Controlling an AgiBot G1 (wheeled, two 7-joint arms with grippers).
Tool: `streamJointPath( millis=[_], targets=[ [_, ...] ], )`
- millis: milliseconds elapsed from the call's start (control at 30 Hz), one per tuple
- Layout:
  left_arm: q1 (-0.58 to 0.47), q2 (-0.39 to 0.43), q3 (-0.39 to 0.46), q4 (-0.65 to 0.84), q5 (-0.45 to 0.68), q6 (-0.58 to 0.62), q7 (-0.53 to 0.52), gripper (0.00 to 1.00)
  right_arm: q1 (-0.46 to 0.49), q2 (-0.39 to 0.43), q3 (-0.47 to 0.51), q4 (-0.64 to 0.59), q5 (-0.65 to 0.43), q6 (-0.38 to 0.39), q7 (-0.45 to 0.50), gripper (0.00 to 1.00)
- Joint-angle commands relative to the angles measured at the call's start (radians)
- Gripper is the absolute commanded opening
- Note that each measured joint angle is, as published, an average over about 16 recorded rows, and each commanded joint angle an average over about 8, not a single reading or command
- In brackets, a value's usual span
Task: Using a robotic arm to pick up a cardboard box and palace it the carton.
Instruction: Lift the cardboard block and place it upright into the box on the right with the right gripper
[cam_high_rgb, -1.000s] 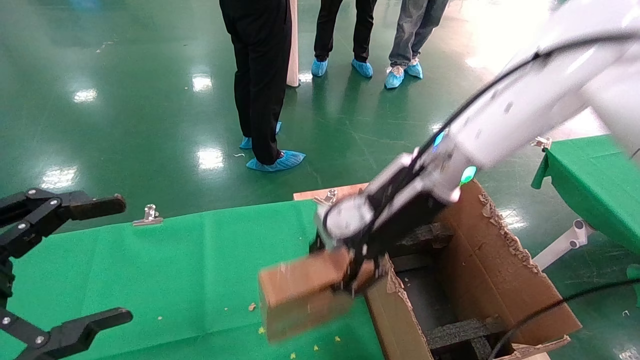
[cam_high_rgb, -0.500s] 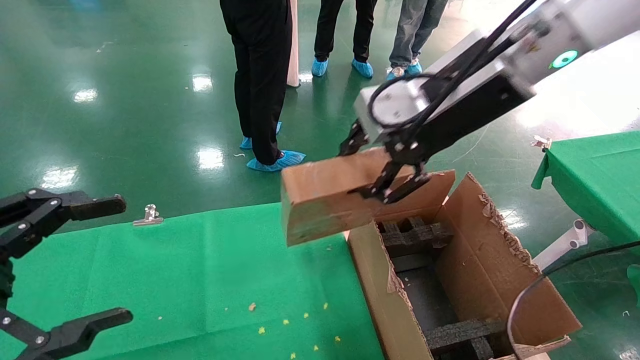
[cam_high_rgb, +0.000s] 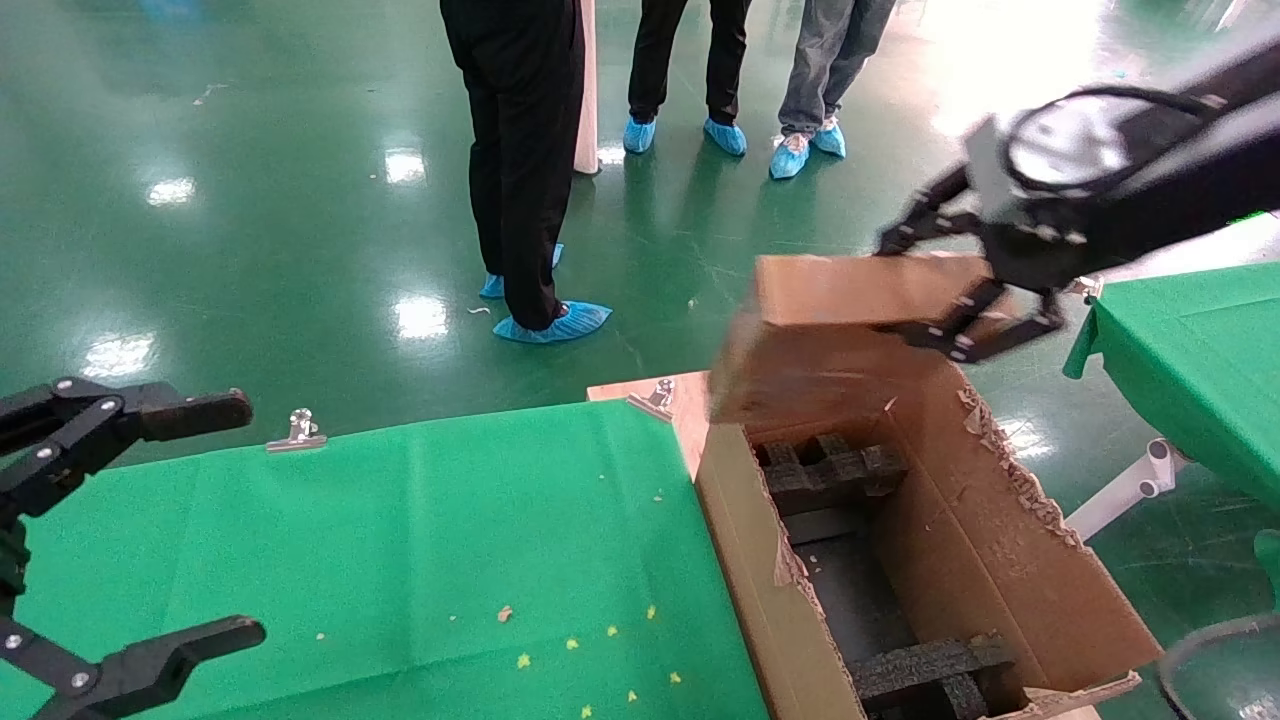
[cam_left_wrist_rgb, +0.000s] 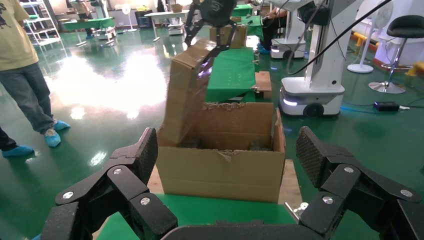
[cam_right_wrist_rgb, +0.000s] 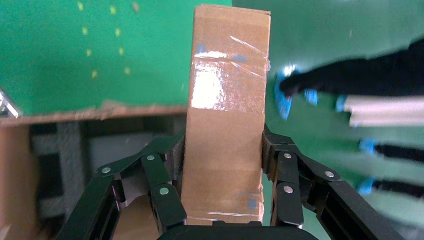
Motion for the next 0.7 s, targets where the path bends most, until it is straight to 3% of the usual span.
streamJointPath(
  millis=[33,367,700],
  targets=[
    [0.0,0.0,0.0,0.0,0.0,0.0,0.0,1.0,0.021,0.031,-0.029,0.0,-0.003,-0.001,-0.002,0.0],
    [0.0,0.0,0.0,0.0,0.0,0.0,0.0,1.0,0.088,0.165,-0.188,-0.001,-0.006,0.0,0.002,0.0],
    [0.0,0.0,0.001,0.0,-0.001,-0.001,0.0,1.0,0.077,0.238,-0.294,-0.042,0.015,0.009,0.045,0.0]
  ],
)
